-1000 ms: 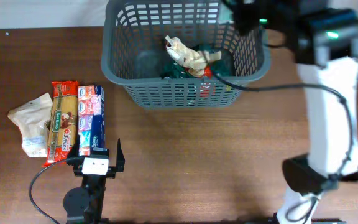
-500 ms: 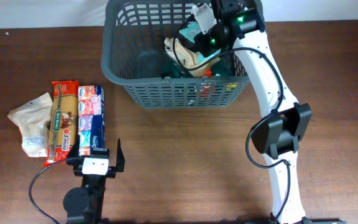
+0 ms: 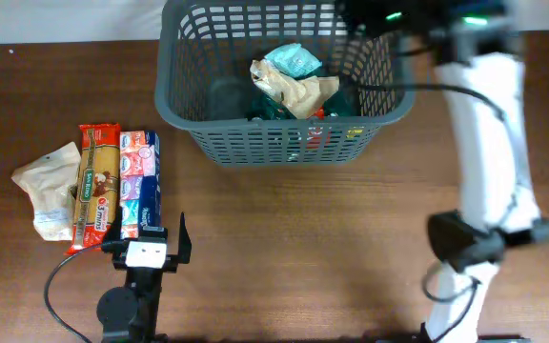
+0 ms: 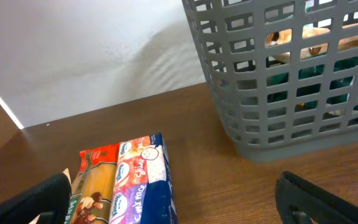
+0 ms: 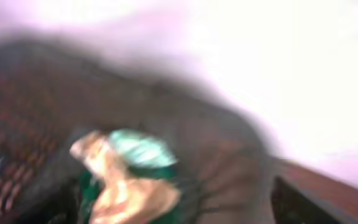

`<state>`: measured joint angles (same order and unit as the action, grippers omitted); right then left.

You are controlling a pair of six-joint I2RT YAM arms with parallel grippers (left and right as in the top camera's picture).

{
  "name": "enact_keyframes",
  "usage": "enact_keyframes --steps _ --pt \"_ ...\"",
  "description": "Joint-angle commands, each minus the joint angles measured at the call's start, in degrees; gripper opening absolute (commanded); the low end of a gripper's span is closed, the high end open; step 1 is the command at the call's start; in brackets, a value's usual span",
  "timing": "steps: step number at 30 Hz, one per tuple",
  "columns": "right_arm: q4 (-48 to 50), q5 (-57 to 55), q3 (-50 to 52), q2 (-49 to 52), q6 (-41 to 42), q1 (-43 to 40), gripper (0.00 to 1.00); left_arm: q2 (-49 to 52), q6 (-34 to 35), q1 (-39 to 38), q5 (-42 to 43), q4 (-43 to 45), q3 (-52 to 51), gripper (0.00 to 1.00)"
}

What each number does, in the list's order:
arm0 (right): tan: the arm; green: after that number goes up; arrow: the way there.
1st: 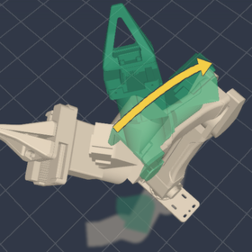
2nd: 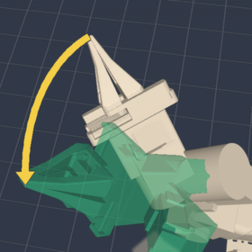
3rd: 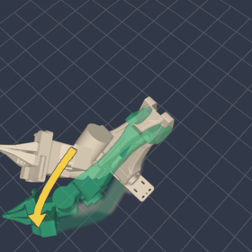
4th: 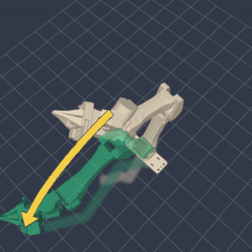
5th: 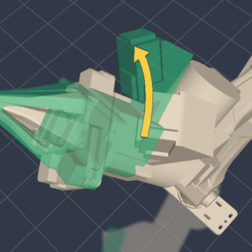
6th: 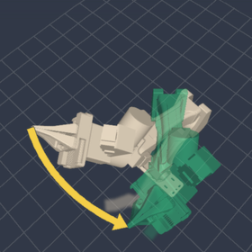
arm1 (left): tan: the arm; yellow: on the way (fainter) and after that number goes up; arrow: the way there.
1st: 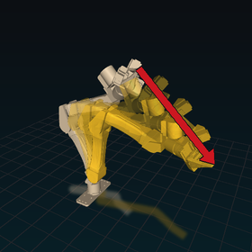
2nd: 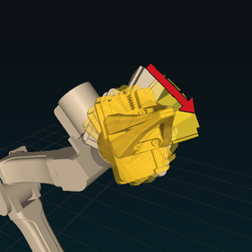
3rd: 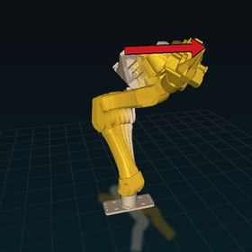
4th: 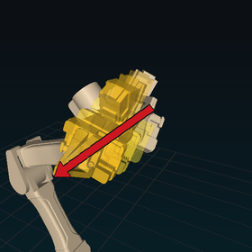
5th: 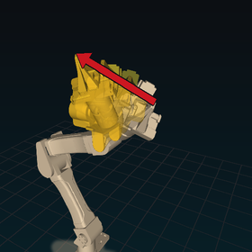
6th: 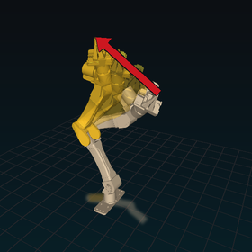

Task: Pack container

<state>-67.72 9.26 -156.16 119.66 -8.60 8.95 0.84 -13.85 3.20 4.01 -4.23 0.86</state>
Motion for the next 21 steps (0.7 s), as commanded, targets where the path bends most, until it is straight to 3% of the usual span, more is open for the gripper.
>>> enact_keyframes --steps 1,4,10,18,21 --pt "-1.8 -1.1 -1.1 -4.3 6.6 -9.2 0.96 -0.5 0.5 0.3 -0.4 -0.1 -0.3 0.99" --pt "-4.7 -0.9 0.1 -4.2 10.2 -17.8 0.97 -0.5 0.5 0.3 -0.4 -0.1 -0.3 0.99" --pt "-3.3 -0.2 18.0 -4.1 16.8 -31.3 1.0 -0.5 0.5 0.3 -0.4 0.7 -0.3 0.99" --pt "3.7 2.5 41.5 -4.1 17.1 -33.3 0.99 -0.4 0.6 0.3 0.7 0.1 -0.3 0.99" --pt "6.0 2.5 45.8 -4.1 17.1 -33.2 0.99 -0.3 5.8 0.3 0.7 0.0 -0.3 0.99"
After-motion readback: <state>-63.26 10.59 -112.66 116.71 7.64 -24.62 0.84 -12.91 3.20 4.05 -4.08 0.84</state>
